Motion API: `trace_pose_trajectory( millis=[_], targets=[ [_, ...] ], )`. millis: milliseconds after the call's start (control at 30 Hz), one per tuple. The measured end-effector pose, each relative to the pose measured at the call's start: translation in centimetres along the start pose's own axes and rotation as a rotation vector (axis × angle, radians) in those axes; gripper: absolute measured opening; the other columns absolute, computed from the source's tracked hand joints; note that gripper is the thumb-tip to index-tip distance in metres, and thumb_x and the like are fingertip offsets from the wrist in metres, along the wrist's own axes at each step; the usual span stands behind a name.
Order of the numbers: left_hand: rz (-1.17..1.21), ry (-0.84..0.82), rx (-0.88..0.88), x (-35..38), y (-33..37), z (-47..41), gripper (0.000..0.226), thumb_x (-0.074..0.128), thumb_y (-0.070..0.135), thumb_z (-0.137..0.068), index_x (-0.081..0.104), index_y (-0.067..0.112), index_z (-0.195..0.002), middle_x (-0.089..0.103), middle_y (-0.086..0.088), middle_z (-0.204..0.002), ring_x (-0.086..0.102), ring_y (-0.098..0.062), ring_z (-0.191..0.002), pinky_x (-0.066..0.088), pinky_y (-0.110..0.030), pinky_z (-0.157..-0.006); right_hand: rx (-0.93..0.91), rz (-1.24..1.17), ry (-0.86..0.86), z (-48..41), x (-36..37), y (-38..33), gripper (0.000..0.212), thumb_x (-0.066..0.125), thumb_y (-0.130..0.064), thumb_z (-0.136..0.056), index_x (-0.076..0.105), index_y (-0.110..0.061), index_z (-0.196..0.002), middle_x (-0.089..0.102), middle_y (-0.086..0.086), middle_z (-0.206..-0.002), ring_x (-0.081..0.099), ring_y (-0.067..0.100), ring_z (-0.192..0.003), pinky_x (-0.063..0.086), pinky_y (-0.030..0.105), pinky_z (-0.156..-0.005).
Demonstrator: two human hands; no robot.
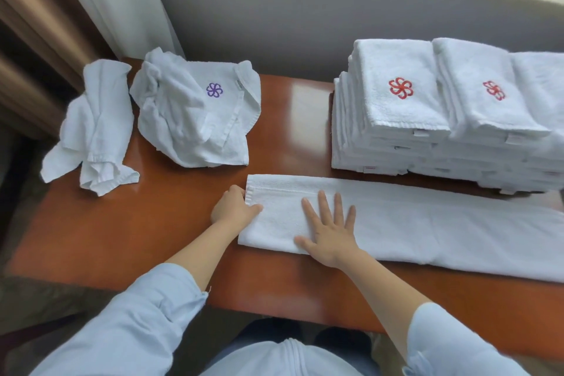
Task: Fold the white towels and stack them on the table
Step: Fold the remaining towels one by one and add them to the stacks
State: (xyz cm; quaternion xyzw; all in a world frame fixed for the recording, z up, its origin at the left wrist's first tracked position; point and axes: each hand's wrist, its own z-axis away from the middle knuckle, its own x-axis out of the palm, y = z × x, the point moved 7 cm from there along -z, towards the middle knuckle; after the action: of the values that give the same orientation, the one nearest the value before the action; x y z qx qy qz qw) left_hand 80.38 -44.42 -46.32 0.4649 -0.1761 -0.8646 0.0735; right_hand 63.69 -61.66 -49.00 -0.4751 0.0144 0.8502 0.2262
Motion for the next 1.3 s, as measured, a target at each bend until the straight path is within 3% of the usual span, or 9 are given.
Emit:
trace_pose_trajectory(
  millis=[300, 433, 533, 600, 733, 967, 1033, 1167, 1300],
  targets=[
    [0.128, 0.010, 0.045, 0.3, 0.9, 0.7, 0.027, 0.058, 0.042, -0.092, 0.048, 0.018, -0.101, 0.057, 0.006, -0.094, 0.057, -0.018, -0.083, 0.039, -0.032, -0.063, -0.029, -0.150, -0.058, 0.2, -1.1, 0.2, 0.085, 0.043, -0.042, -0.090, -0.014, -0.045, -0.153, -0.034, -0.005, -0.158, -0.050, 0.023, -0.131, -0.031, 0.056, -0.107],
    [0.539, -0.048, 0.022, 0.0, 3.0, 1.2, 0.042, 0.070, 0.031, -0.088, 0.054, 0.006, -0.118, 0.064, -0.006, -0.107, 0.063, -0.025, -0.101, 0.049, -0.034, -0.082, -0.018, -0.395, -0.061, 0.5, -3.1, 0.3, 0.063, 0.049, -0.038, -0.094, 0.025, -0.041, -0.153, -0.012, -0.003, -0.165, -0.028, 0.023, -0.147, -0.023, 0.053, -0.113],
    [0.704, -0.120, -0.072, 0.0, 5.3, 2.6, 0.042, 0.069, 0.031, -0.086, 0.058, 0.008, -0.119, 0.065, -0.006, -0.108, 0.064, -0.021, -0.097, 0.051, -0.032, -0.078, 0.005, -0.785, -0.033, 1.4, -5.4, 0.8, 0.048, 0.052, -0.034, -0.097, 0.047, -0.034, -0.145, 0.013, -0.005, -0.165, 0.003, 0.016, -0.152, 0.004, 0.042, -0.121],
    [0.730, -0.162, -0.040, 0.0, 7.5, 3.7, 0.029, 0.064, 0.029, -0.089, 0.061, 0.010, -0.110, 0.065, -0.003, -0.099, 0.061, -0.015, -0.086, 0.046, -0.027, -0.068, 0.050, -1.128, -0.016, 2.6, -6.7, 1.4, 0.040, 0.053, -0.034, -0.098, 0.054, -0.031, -0.138, 0.041, -0.006, -0.154, 0.039, 0.012, -0.139, 0.031, 0.030, -0.109],
    [0.790, -0.278, 0.059, 1.0, 13.0, 7.2, 0.015, 0.060, 0.021, -0.091, 0.067, 0.010, -0.099, 0.064, -0.005, -0.091, 0.061, -0.018, -0.083, 0.046, -0.028, -0.072, 0.039, -1.468, -0.081, 4.9, -8.7, 2.4, 0.038, 0.049, -0.049, -0.098, 0.059, -0.028, -0.129, 0.067, -0.003, -0.125, 0.068, 0.017, -0.109, 0.053, 0.039, -0.096],
    [0.758, -0.409, 0.225, 4.7, 22.6, 12.6, 0.012, 0.053, 0.015, -0.091, 0.065, 0.013, -0.089, 0.069, 0.003, -0.065, 0.062, -0.008, -0.052, 0.047, -0.019, -0.049, 0.018, -1.650, -0.053, 8.7, -10.8, 8.1, 0.051, 0.040, -0.057, -0.099, 0.066, -0.019, -0.121, 0.072, 0.010, -0.113, 0.070, 0.024, -0.102, 0.056, 0.038, -0.087],
    [0.755, -0.464, 0.212, 6.6, 24.7, 13.9, 0.021, 0.053, 0.028, -0.094, 0.066, 0.012, -0.089, 0.066, -0.004, -0.066, 0.058, -0.012, -0.048, 0.045, -0.020, -0.045, -0.013, -1.657, -0.082, 9.8, -10.8, 10.1, 0.056, 0.042, -0.060, -0.097, 0.063, -0.018, -0.127, 0.071, 0.012, -0.115, 0.067, 0.025, -0.110, 0.052, 0.039, -0.096],
    [0.795, -0.506, 0.161, 10.1, 27.4, 15.0, 0.041, 0.035, 0.053, -0.094, 0.058, 0.019, -0.090, 0.049, -0.003, -0.060, 0.045, -0.012, -0.046, 0.040, -0.025, -0.048, 0.003, -1.649, -0.082, 11.5, -10.4, 14.0, 0.036, 0.060, -0.040, -0.089, 0.070, -0.010, -0.108, 0.070, 0.009, -0.098, 0.067, 0.021, -0.095, 0.046, 0.033, -0.086],
    [0.841, -0.486, 0.167, 12.4, 28.9, 15.3, 0.046, 0.028, 0.041, -0.099, 0.045, 0.027, -0.140, 0.038, 0.008, -0.054, 0.037, -0.008, -0.046, 0.033, -0.023, -0.046, 0.185, -1.620, 0.079, 12.1, -9.4, 18.7, 0.027, 0.050, -0.005, -0.088, 0.067, -0.006, -0.109, 0.070, 0.010, -0.095, 0.067, 0.024, -0.088, 0.052, 0.035, -0.076]
  ],
)
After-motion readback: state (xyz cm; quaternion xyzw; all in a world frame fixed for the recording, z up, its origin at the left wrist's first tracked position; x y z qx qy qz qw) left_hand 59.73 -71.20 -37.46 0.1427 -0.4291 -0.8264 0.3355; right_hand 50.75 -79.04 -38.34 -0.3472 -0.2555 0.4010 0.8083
